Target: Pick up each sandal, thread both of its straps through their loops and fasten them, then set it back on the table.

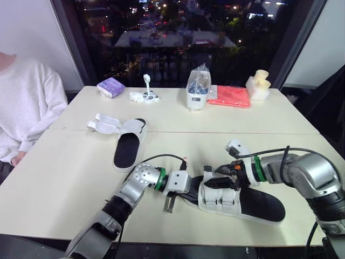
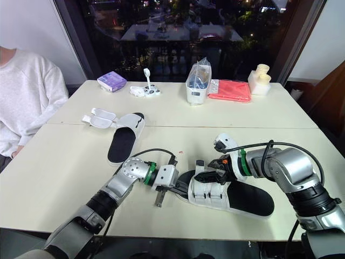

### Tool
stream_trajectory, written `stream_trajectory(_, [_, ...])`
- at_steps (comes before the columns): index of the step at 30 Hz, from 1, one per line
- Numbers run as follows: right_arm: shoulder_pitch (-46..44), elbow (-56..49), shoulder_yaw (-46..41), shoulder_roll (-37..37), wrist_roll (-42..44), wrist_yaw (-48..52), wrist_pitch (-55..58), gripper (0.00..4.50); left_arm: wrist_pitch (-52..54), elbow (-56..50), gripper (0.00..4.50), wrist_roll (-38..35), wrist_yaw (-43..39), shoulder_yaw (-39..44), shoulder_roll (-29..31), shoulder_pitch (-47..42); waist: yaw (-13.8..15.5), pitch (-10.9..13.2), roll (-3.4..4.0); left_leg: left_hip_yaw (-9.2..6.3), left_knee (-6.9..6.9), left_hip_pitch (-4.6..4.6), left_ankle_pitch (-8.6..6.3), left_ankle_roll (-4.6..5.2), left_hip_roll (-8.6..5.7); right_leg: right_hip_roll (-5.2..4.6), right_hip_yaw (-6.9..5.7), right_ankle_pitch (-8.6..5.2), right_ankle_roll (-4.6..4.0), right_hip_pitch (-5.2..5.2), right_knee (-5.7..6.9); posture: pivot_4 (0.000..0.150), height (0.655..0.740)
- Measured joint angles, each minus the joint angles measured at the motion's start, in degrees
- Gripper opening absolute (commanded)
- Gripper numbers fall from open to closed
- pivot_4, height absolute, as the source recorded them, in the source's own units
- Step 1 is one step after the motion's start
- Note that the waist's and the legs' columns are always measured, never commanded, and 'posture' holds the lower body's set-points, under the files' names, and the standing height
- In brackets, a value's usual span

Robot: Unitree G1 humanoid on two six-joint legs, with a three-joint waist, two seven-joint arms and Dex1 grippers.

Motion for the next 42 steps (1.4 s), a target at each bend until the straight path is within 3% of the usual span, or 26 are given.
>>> stream_trajectory(13, [-6.5, 8.5, -0.8, 5.1, -0.3, 0.1, 6.3, 4.45, 0.0, -0.5, 0.00, 0.1, 0.0, 0.0, 0.2, 0.3, -0.1, 0.0, 0.01, 0.01, 0.00, 0.00, 0.00, 0.00, 0.00, 0.00, -0.01, 0.00, 0.00, -0.01, 0.04, 0.150, 0.7400])
stream_trajectory(16, [-6.6, 8.7, -0.8, 6.2, -0.3, 0.4, 7.3, 3.12, 0.0, -0.5, 0.00, 0.1, 0.0, 0.0, 0.2, 0.3, 0.0, 0.0, 0.01, 0.01, 0.00, 0.00, 0.00, 0.00, 0.00, 0.00, -0.01, 0.00, 0.00, -0.01, 0.05, 0.150, 0.7400])
stream_trajectory(21, [-7.2, 8.8, -1.2, 7.0, -0.3, 0.5, 7.4, 0.39, 0.0, -0.5, 0.00, 0.1, 0.0, 0.0, 0.2, 0.3, 0.0, 0.0, 0.01, 0.00, 0.00, 0.00, 0.00, 0.00, 0.00, 0.00, -0.01, 0.00, 0.00, -0.01, 0.05, 0.150, 0.7400])
stream_trajectory(22, [-7.3, 8.8, -1.5, 7.1, -0.3, 0.5, 7.4, 0.10, 0.0, -0.5, 0.00, 0.1, 0.0, 0.0, 0.2, 0.3, 0.0, 0.0, 0.01, 0.00, 0.00, 0.00, 0.00, 0.00, 0.00, 0.00, -0.01, 0.00, 0.00, -0.01, 0.05, 0.150, 0.7400])
stream_trajectory(29, [-7.3, 5.2, -6.3, 7.3, 2.2, 0.5, 9.7, 0.10, 0.0, -0.6, 0.00, 0.1, -0.1, 0.0, 0.2, 0.3, 0.0, 0.0, 0.01, 0.00, 0.00, 0.00, 0.00, 0.00, 0.00, 0.00, -0.01, 0.00, 0.00, -0.02, 0.06, 0.150, 0.7400])
stream_trajectory(35, [-7.2, -4.1, -13.6, 6.7, 10.3, 0.4, 16.4, 0.10, 0.1, -0.8, 0.00, 0.2, -0.1, 0.0, 0.5, 0.3, -0.1, 0.0, 0.01, -0.01, -0.01, -0.01, 0.00, 0.00, 0.00, 0.00, 0.01, 0.00, 0.00, -0.03, 0.06, 0.150, 0.7400])
stream_trajectory(42, [-7.1, -3.7, -14.0, 6.6, 10.4, -2.1, 16.3, 0.10, 0.0, -0.9, 0.00, 0.2, -0.3, -0.1, 0.5, 0.3, -0.4, 0.0, 0.01, 0.00, -0.01, -0.01, 0.00, 0.00, 0.01, -0.01, 0.01, 0.00, 0.00, -0.07, 0.07, 0.150, 0.7400])
